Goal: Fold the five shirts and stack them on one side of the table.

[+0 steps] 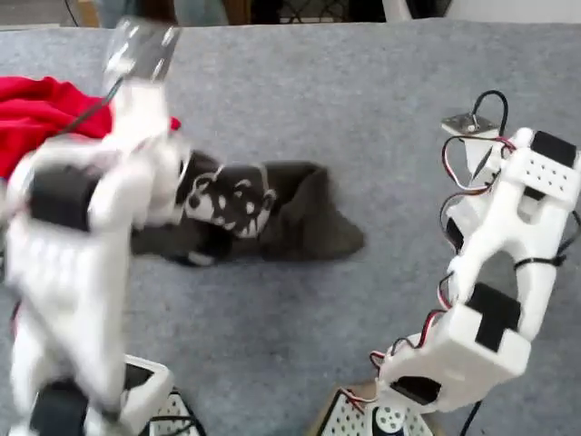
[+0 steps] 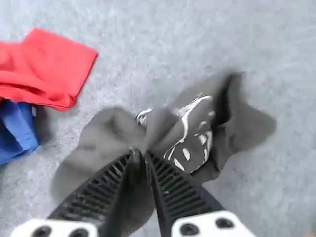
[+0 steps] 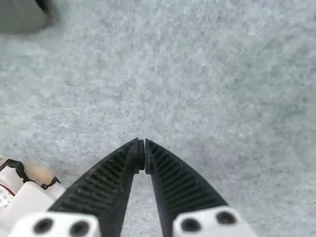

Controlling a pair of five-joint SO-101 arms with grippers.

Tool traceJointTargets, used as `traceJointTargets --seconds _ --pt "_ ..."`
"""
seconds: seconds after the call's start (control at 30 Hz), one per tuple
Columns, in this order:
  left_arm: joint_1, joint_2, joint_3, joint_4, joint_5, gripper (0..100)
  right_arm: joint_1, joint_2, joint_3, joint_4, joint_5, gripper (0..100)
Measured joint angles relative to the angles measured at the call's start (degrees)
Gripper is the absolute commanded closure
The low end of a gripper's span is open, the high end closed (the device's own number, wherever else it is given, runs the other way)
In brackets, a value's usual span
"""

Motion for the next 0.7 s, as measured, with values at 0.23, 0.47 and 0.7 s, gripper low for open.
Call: traceJointTargets --seconds 0.23,0.47,0.7 --pt "1.58 -15.3 28.84 -7.12 -5.8 97 -7.47 -3.34 0.44 -1.23 -9.14 94.4" --pt "1.67 -16.7 48.35 -13.19 -13.01 97 -25.14 -3.34 0.44 -1.23 -19.52 80.0" --pt "-2.11 -16.79 53.1 -13.54 -20.04 97 -46.77 -3.34 0.44 -6.95 -32.26 80.1"
